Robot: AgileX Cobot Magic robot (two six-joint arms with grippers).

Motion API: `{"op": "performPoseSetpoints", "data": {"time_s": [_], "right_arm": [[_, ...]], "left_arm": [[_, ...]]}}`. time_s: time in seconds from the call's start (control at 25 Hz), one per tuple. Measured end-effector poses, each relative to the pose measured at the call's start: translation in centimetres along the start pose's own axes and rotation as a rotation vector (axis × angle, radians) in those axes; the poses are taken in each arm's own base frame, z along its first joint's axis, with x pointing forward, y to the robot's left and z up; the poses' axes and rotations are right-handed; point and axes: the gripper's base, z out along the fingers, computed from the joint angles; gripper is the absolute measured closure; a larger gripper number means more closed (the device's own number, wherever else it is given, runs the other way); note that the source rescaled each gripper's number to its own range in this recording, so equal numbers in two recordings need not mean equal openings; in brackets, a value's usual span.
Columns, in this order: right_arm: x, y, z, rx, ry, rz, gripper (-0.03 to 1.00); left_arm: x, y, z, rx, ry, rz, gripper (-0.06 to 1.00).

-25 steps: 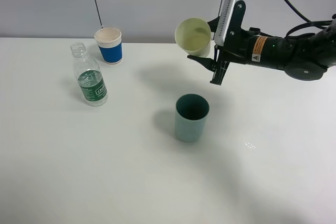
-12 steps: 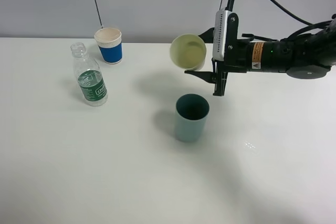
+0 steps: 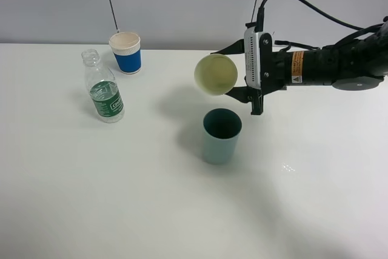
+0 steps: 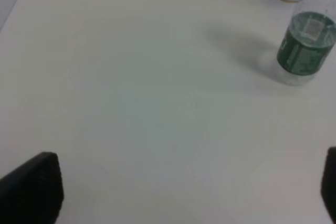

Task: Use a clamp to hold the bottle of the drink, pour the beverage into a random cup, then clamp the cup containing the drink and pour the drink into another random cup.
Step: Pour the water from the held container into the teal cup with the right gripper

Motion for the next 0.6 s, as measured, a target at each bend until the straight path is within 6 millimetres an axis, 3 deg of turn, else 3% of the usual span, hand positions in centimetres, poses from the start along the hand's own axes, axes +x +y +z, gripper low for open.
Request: {"op": "performPoseSetpoints", "data": {"time_s": [0.6], "right_arm": [[-1.4,-1.6,-1.0,-0.023,-0.026,-0.177,0.96]], "left_arm": [[0.0,0.0,0.0,0.000,0.000,0.000,-0.06]]}}
